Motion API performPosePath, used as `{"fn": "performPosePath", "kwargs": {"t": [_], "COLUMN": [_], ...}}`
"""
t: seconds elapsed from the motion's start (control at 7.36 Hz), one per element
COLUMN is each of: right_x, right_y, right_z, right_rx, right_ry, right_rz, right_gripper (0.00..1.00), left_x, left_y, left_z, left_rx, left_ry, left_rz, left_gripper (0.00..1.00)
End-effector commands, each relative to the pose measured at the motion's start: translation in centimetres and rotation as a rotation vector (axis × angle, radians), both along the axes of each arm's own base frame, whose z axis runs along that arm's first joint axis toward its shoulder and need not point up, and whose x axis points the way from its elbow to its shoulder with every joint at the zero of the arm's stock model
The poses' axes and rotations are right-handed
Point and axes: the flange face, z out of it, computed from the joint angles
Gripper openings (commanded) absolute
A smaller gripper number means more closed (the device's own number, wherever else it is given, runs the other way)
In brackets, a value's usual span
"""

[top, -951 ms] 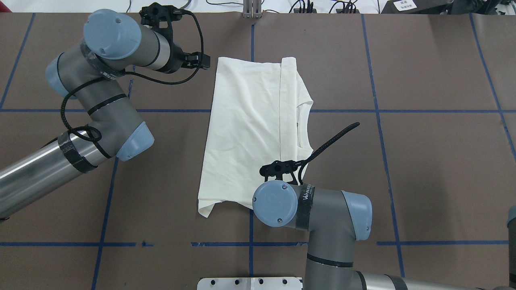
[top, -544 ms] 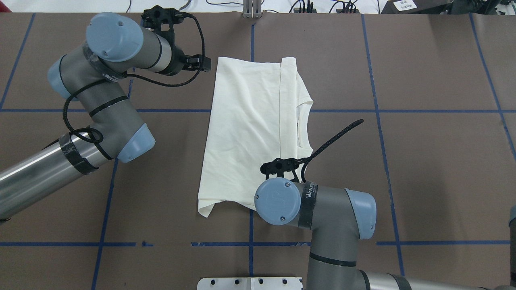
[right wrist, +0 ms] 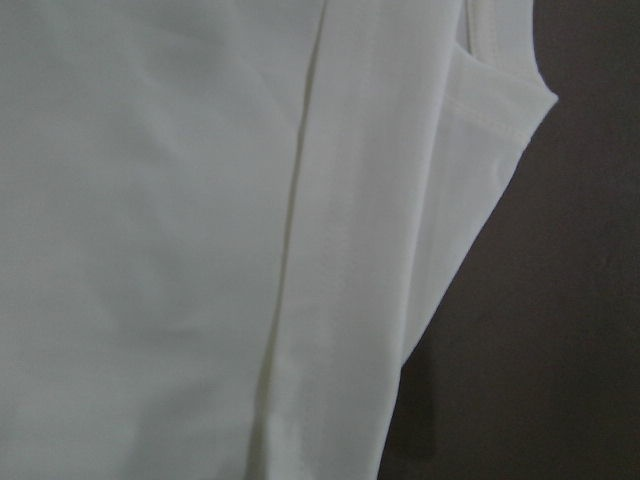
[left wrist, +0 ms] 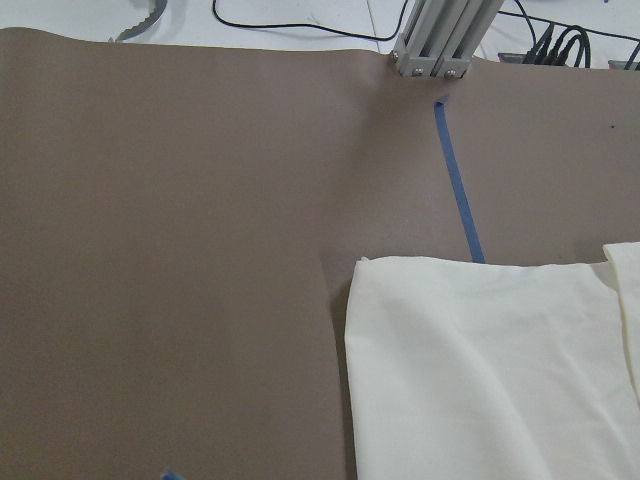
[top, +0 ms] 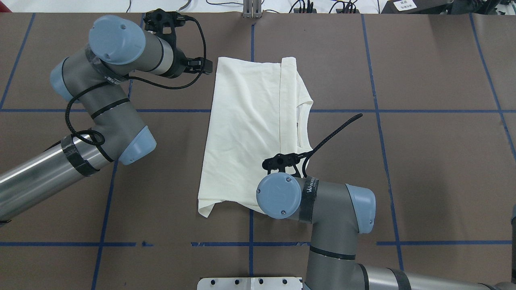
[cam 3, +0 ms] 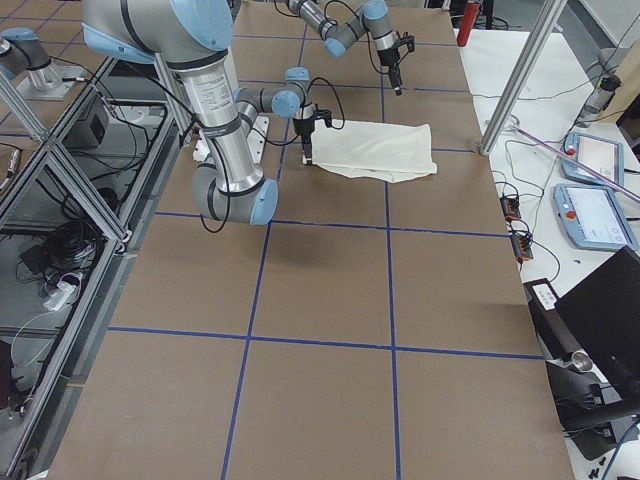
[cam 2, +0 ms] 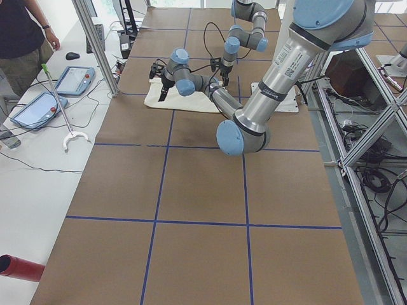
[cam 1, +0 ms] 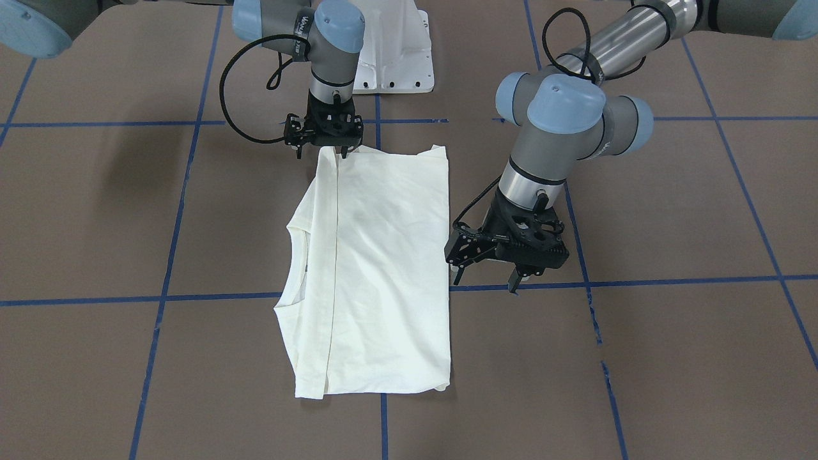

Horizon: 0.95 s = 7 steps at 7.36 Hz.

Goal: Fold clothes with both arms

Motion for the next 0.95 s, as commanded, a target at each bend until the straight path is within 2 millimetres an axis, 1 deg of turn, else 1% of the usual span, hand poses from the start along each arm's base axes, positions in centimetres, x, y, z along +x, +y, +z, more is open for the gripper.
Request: {"fn": "performPosePath", "kwargs": {"t": [0.0,0.54,0.68,0.82], "right_x": [0.1,0.5,0.7,1.4], "right_y": [-0.5,-0.5,-0.9,-1.3], "right_z": [0.4,2.2,2.2,3.3], "right_rx": [-0.01,-0.02,-0.022,-0.027], "right_ry": [0.008,0.038,0.038,0.05], "right_rz": [0.004,0.005,0.012,0.02], "right_gripper": [1.0,1.0,1.0,1.0], "left_x": [0.0,0.1,0.0,0.1], "left_y": [0.0,0.1,0.1,0.2], "left_z": [0.0,-0.2,-0.5,-0.7], "left_rx": [0.0,-0.001,0.001,0.003], "left_ry": [-0.001,0.005,0.009,0.011], "left_rz": [0.001,0.002,-0.001,0.001], "left_gripper": [1.0,1.0,1.0,1.0]}}
